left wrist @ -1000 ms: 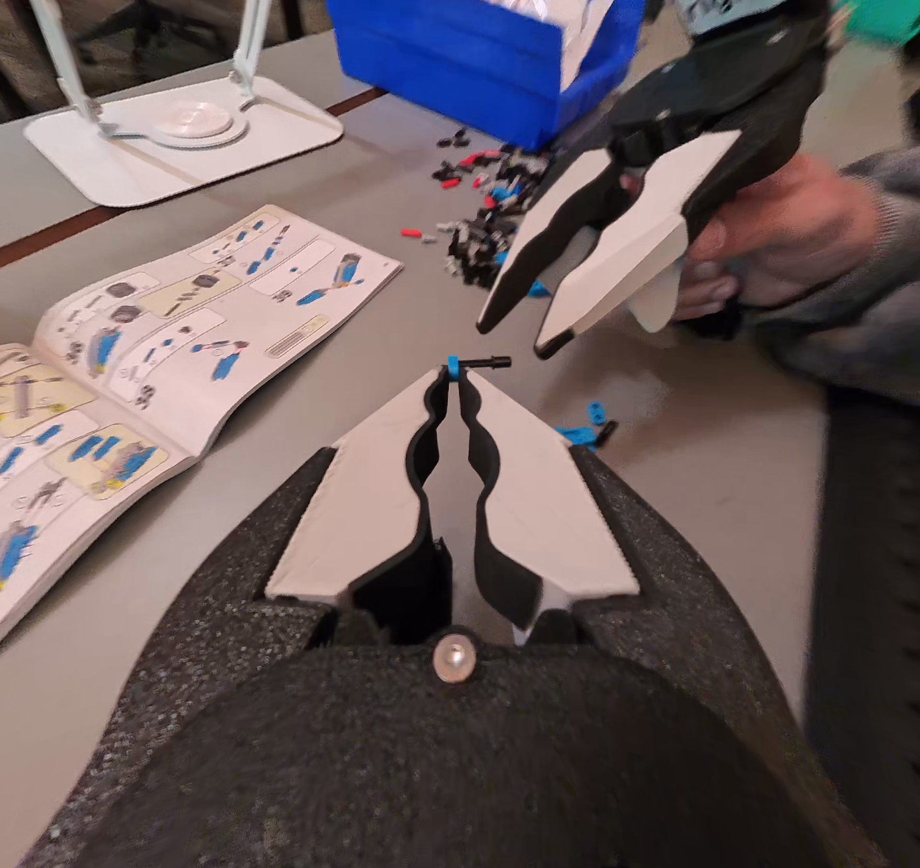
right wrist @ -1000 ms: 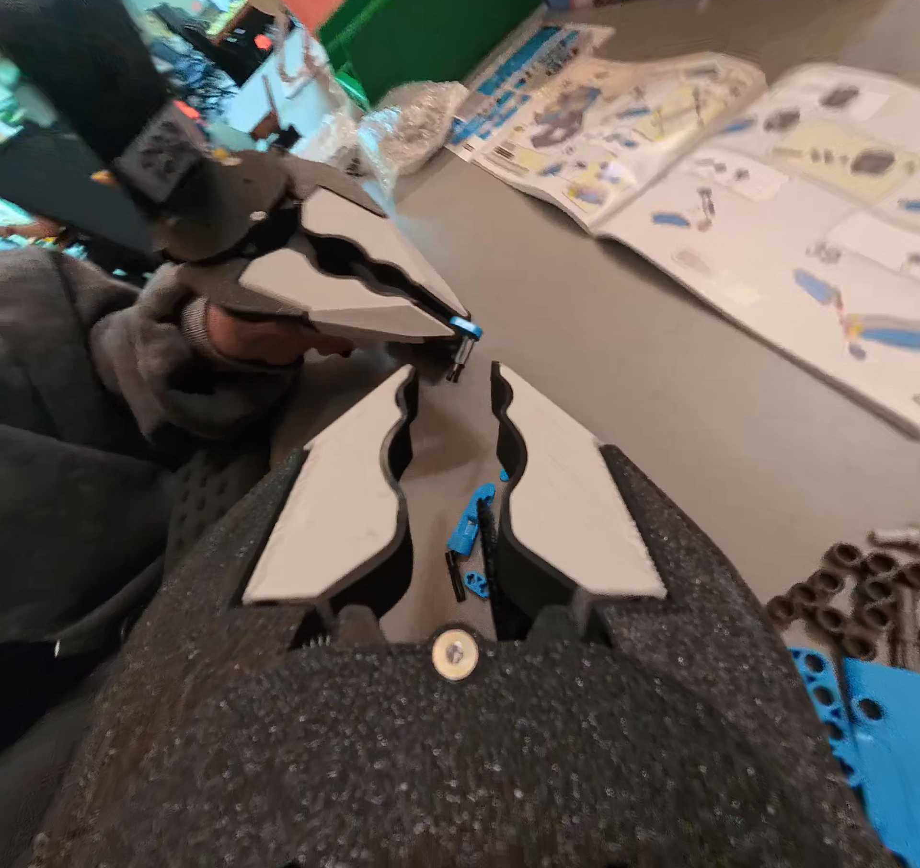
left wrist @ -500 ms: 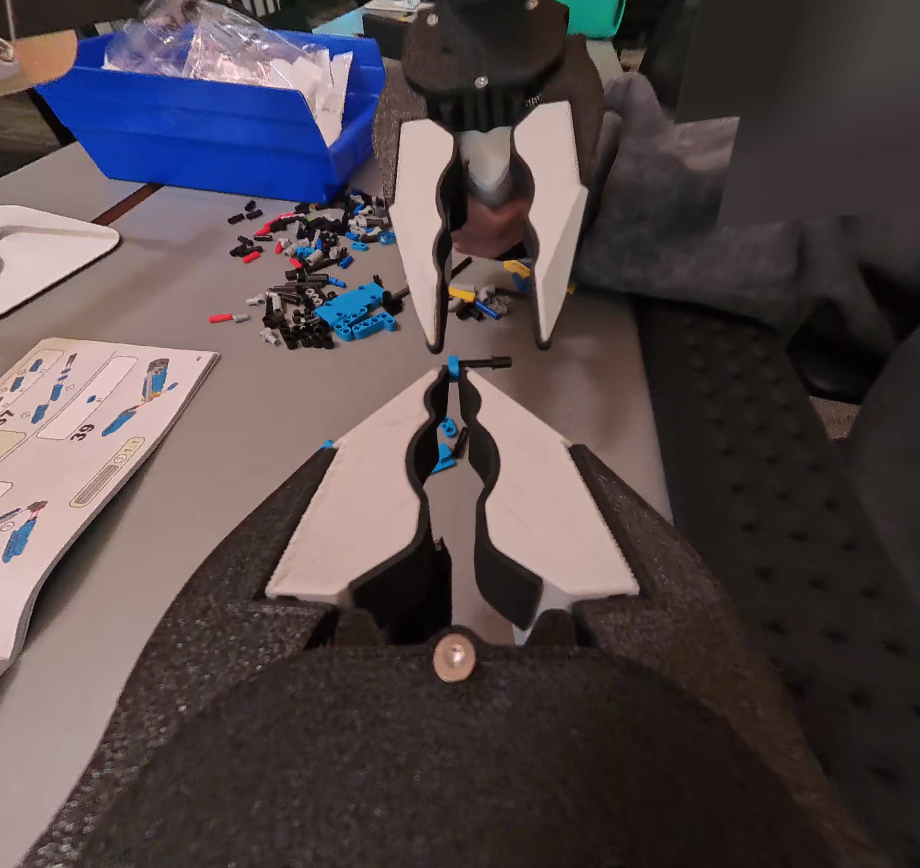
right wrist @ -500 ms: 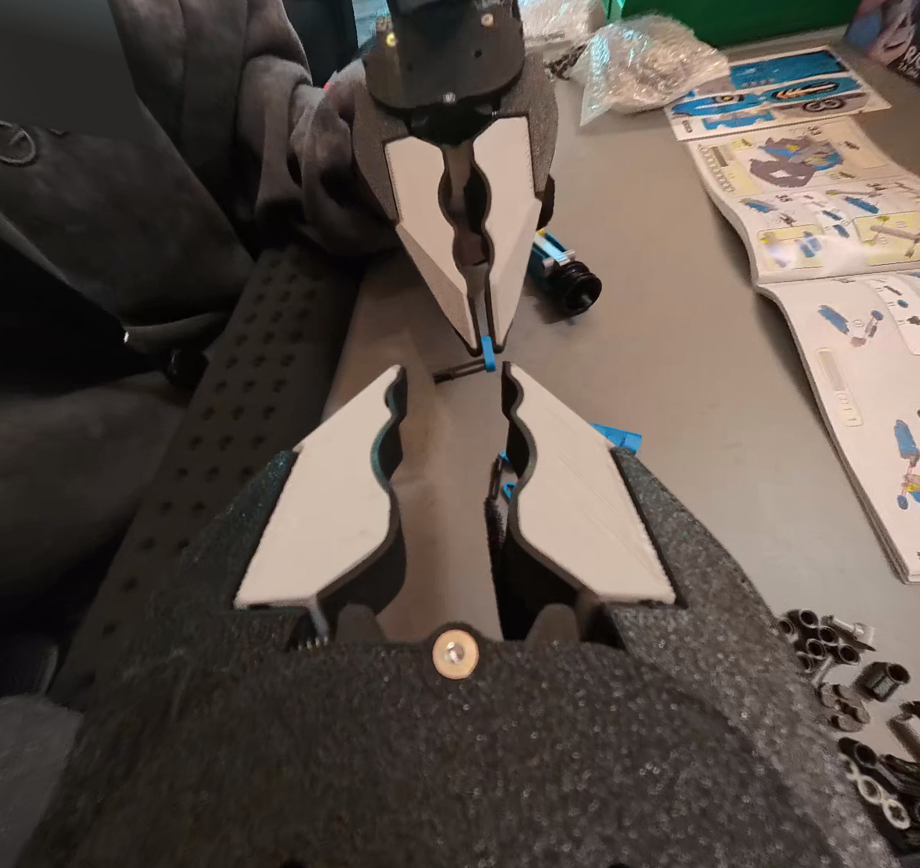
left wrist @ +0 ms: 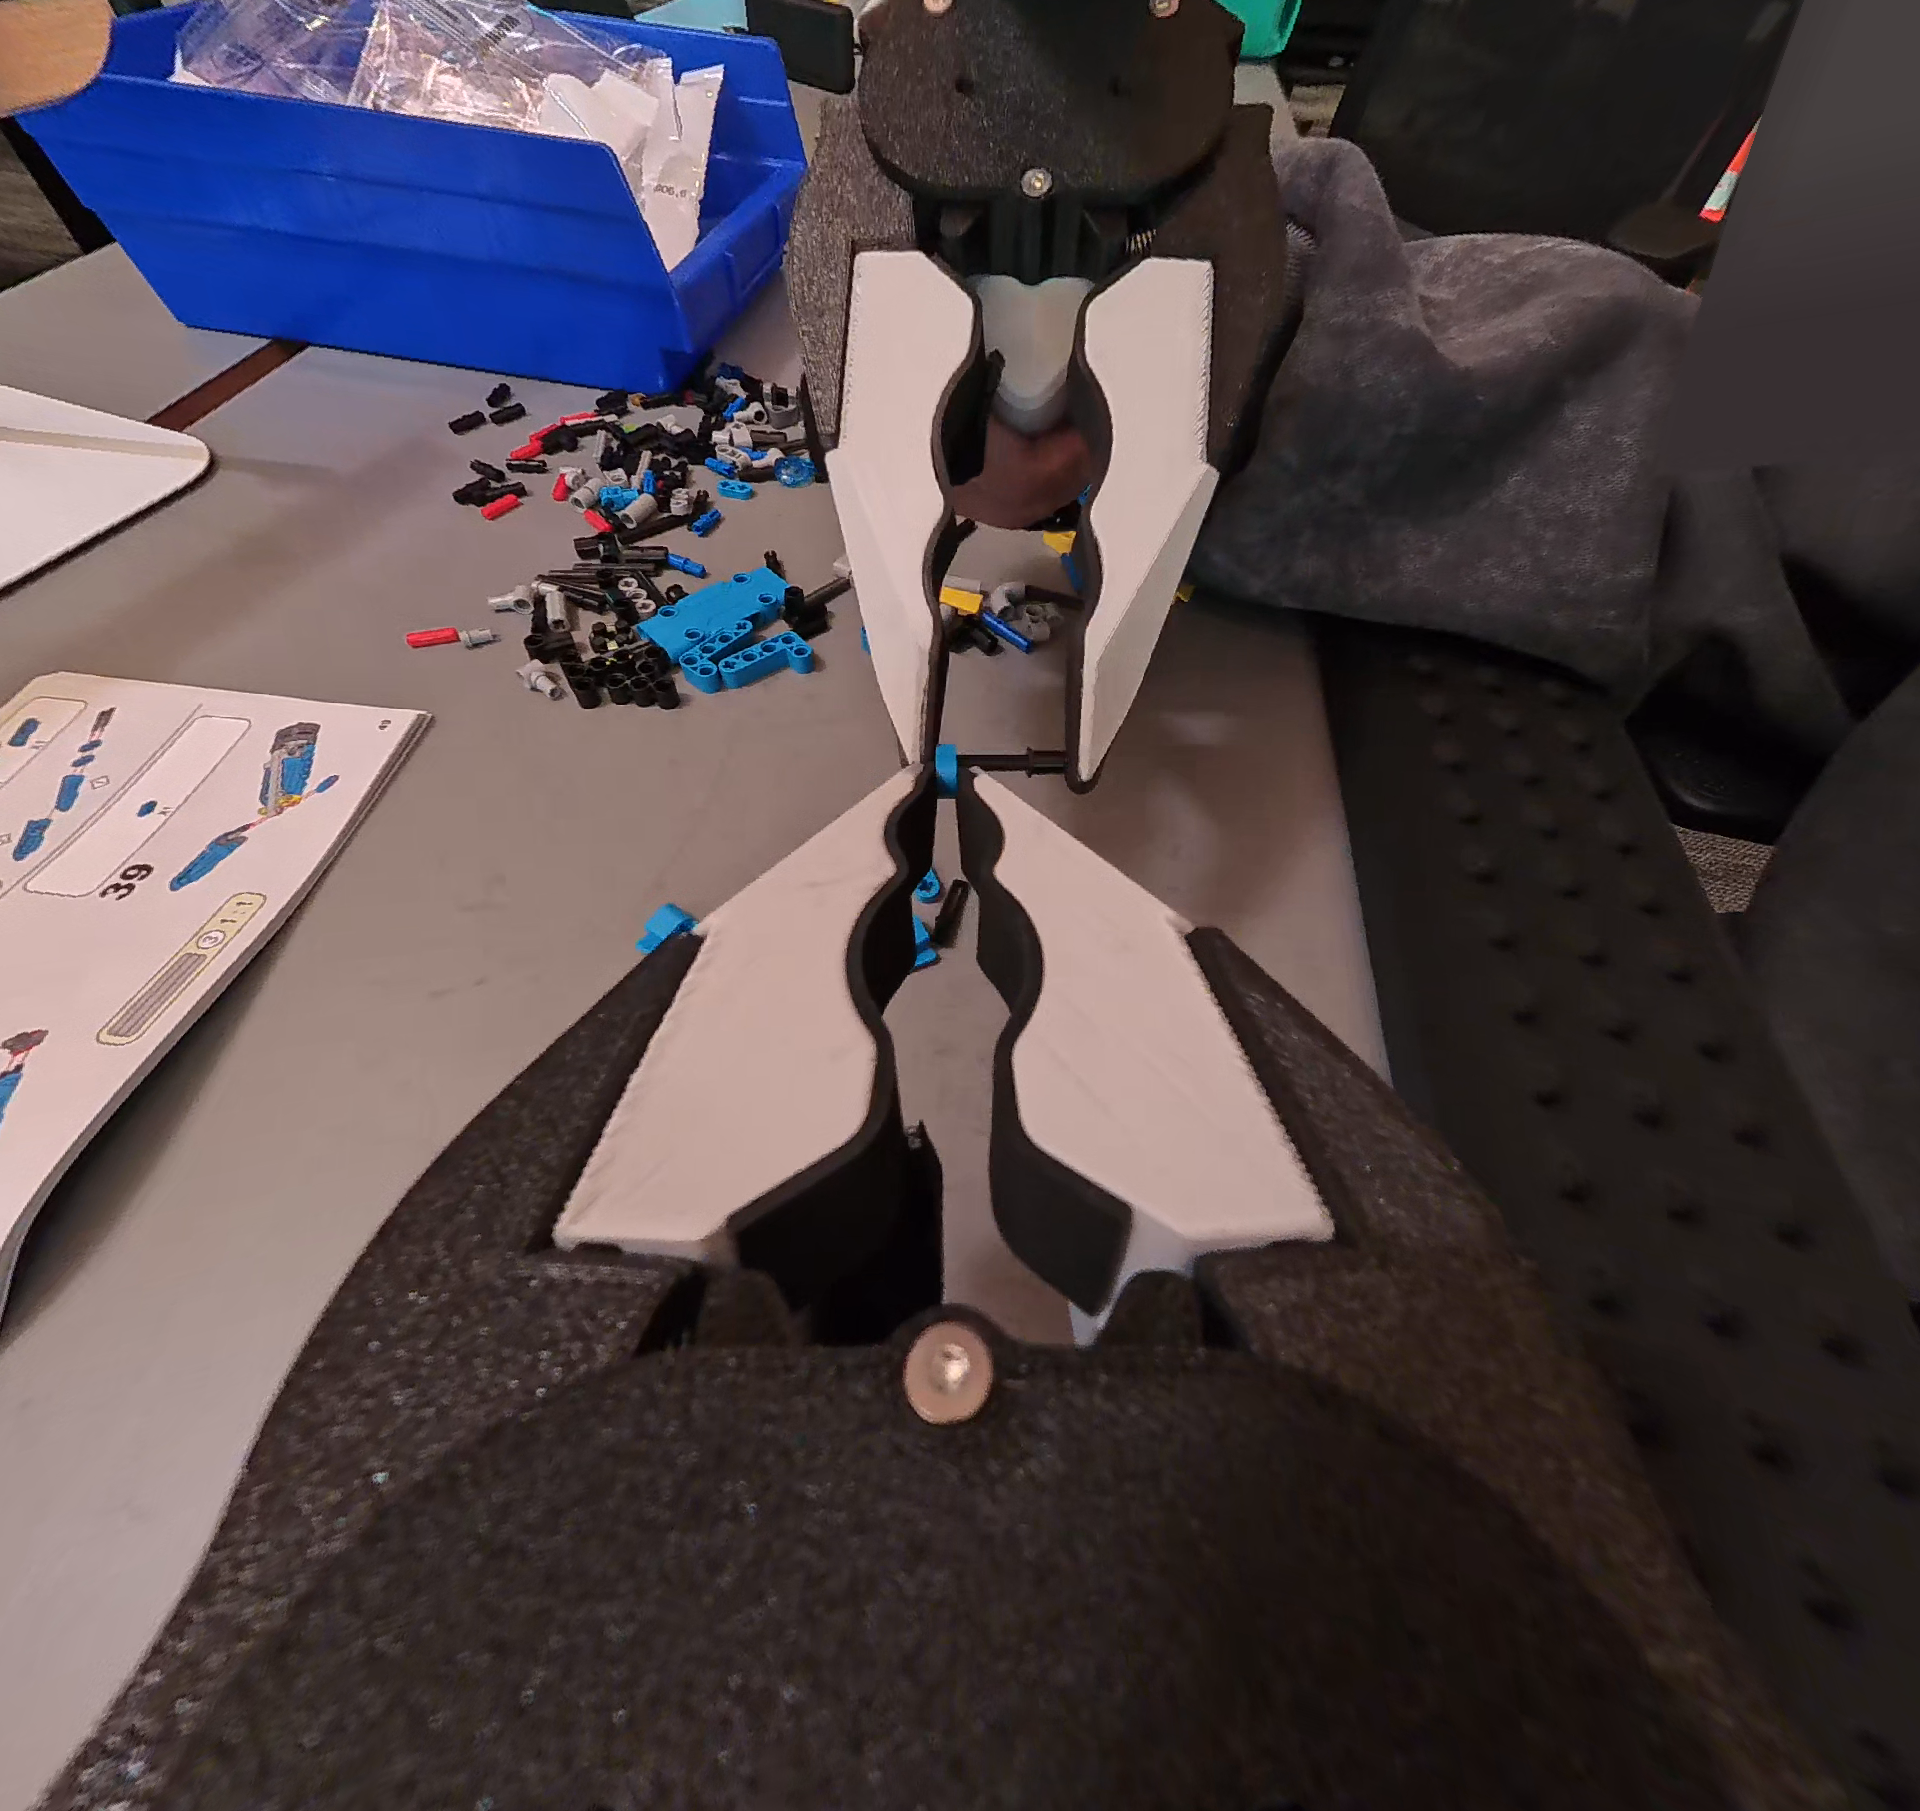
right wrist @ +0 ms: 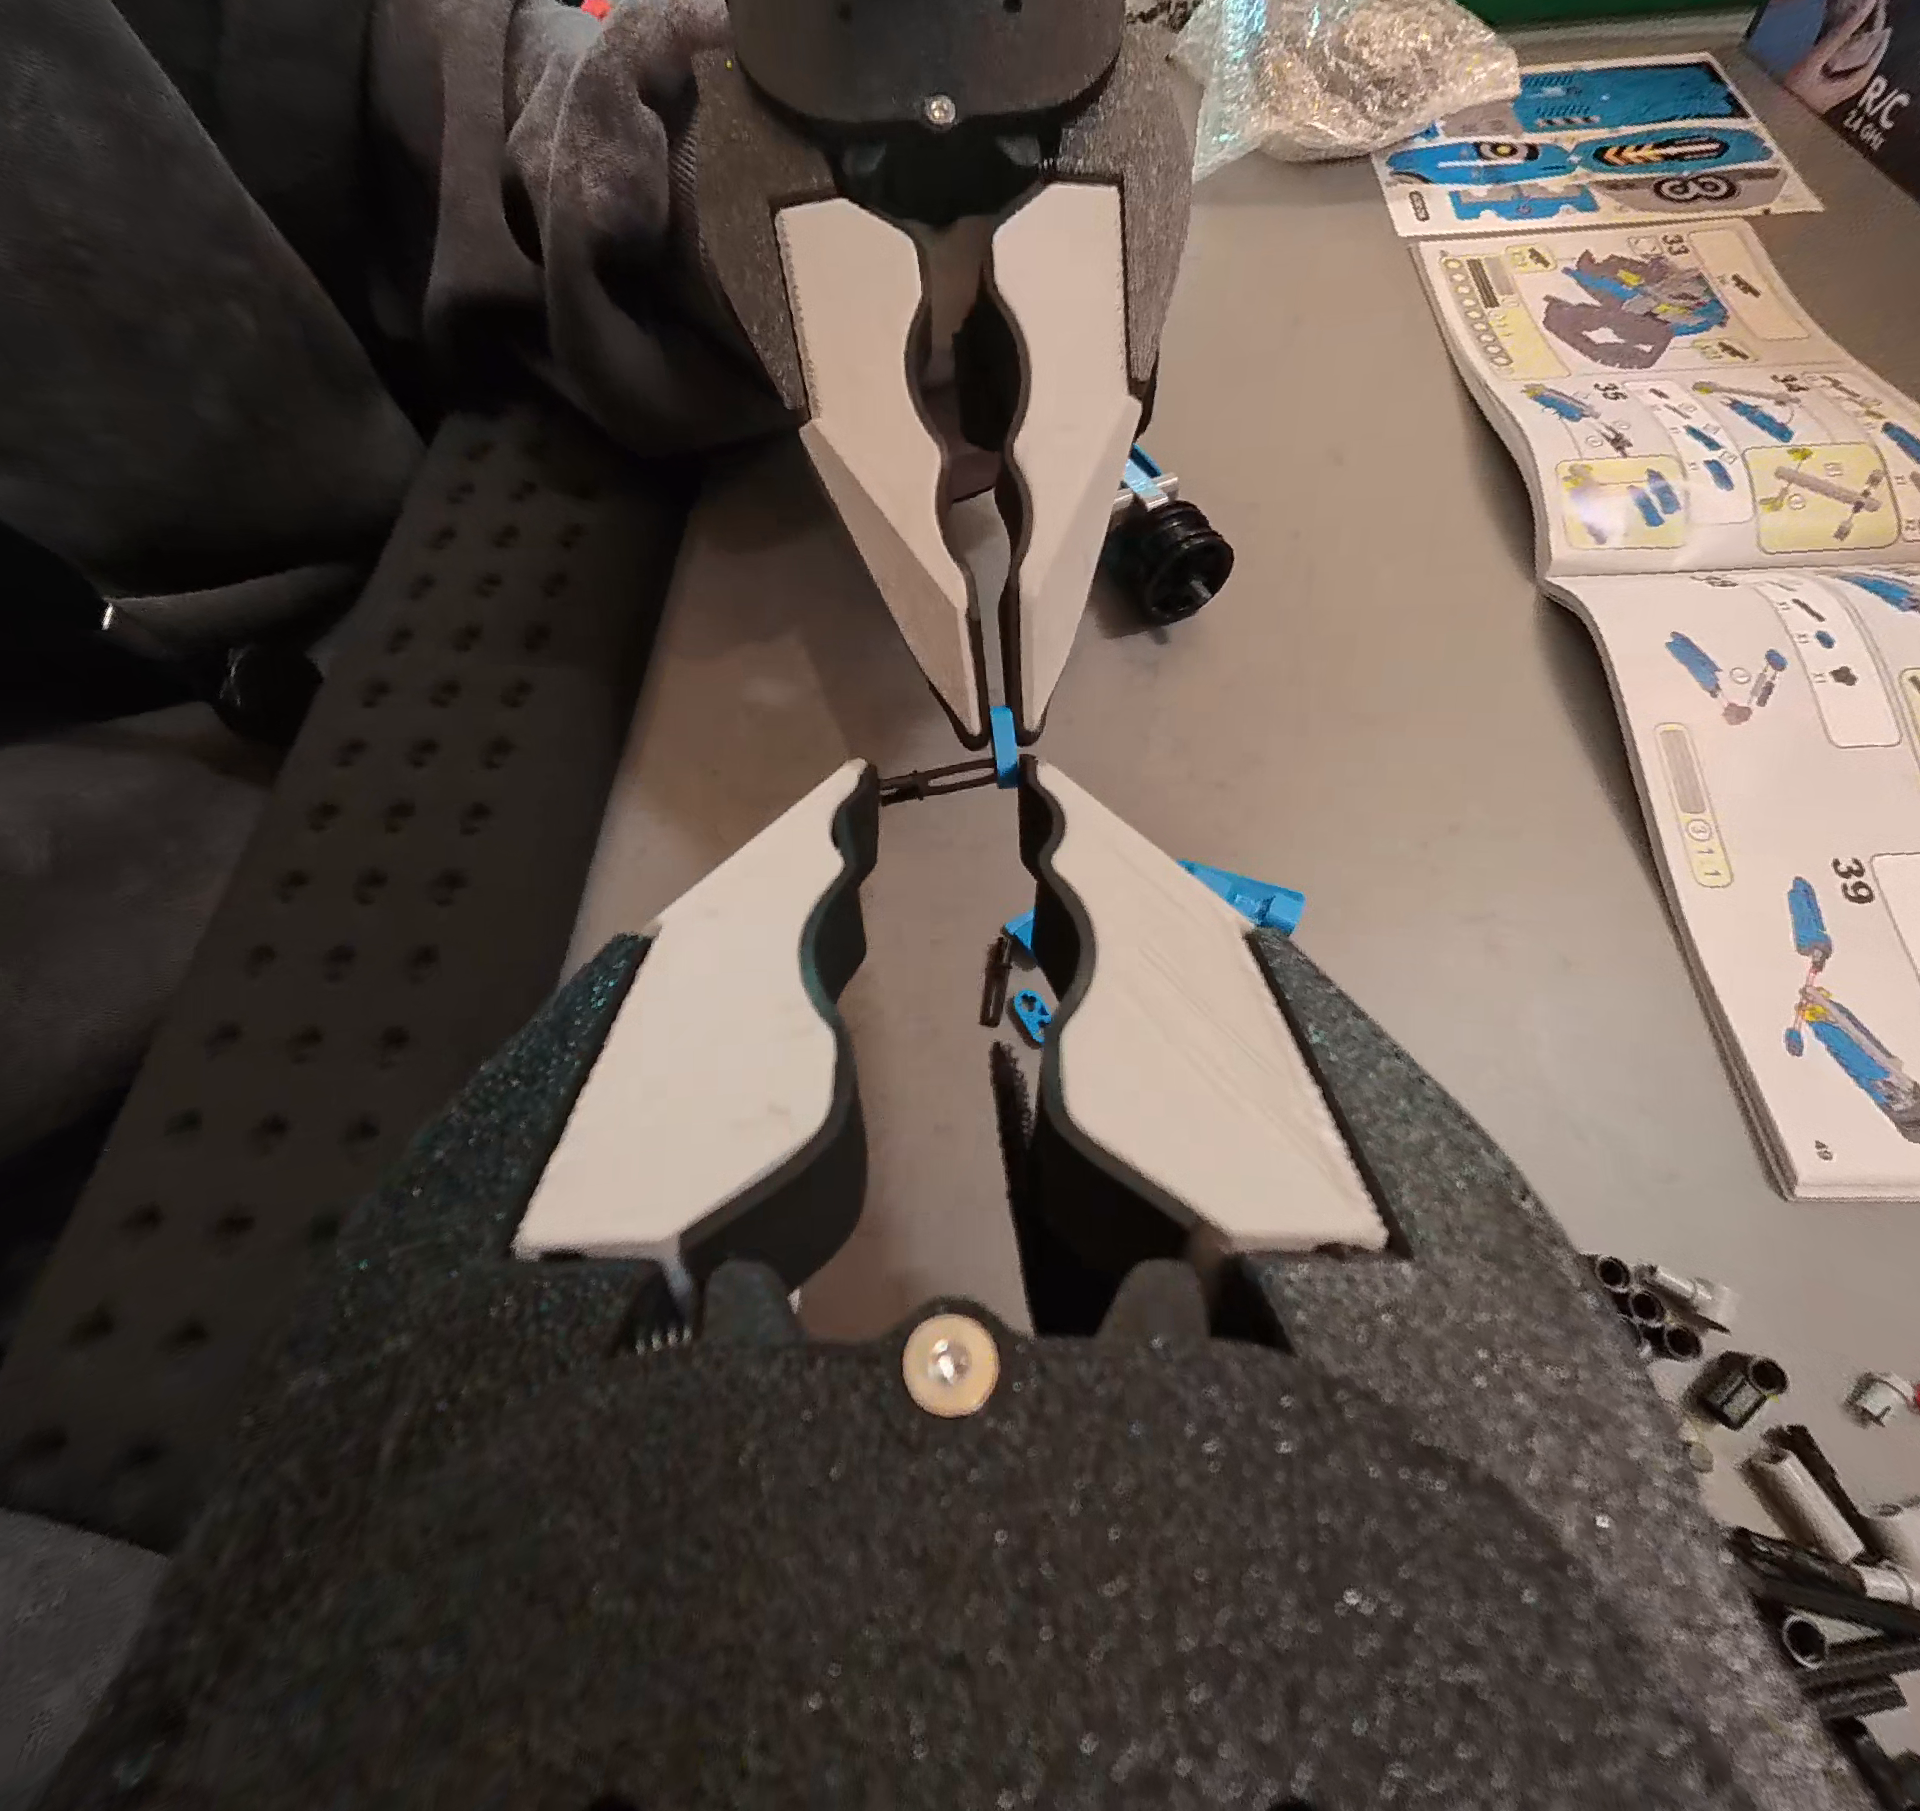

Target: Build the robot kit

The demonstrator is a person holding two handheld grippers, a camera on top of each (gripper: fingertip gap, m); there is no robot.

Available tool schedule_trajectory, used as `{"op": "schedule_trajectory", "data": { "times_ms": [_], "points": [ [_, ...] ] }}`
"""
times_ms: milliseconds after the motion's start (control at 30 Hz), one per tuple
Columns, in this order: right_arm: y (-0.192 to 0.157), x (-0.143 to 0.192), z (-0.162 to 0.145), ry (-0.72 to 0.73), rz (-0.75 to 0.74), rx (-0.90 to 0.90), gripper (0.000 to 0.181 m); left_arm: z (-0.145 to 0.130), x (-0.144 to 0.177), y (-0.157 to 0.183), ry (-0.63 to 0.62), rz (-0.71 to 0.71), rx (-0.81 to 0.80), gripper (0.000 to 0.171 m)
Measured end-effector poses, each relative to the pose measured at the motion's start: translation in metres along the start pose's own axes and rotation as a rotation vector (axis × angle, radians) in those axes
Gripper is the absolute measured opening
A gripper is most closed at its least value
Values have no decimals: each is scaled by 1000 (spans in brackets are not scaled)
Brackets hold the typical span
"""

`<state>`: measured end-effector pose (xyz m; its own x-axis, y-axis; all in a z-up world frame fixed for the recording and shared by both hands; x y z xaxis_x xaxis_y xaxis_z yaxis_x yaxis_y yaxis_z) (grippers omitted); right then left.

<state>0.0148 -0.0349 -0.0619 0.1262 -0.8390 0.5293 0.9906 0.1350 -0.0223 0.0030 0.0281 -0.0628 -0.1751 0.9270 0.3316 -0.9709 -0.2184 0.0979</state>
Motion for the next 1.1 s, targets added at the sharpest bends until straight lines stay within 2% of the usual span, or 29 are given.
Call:
{"op": "schedule_trajectory", "data": {
  "times_ms": [133,367,600,1100],
  "points": [
    [0,1,4,10,-6,-1,26,2,2,0,24,4,2,3],
    [-2,-1,4,-6,-2,0,23,0,2,3,-7,15,-43,3],
    [-5,-2,7,14,-14,62,24,1,6,4,8,-36,-17,3],
    [1,-5,2,-58,-133,111,28,-5,2,-2,-57,50,-89,3]
  ]
}}
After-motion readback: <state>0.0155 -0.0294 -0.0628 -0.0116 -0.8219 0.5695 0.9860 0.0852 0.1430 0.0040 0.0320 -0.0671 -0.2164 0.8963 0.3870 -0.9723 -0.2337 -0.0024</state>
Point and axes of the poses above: each gripper's, where its closed fingertips meet, x back along the fingers, z out of its top, y = z × x across the jaws, the point moved 4 cm from there along x, back along the fingers, and after that the axes turned 5 degrees about -z, right-handed, at the moved point
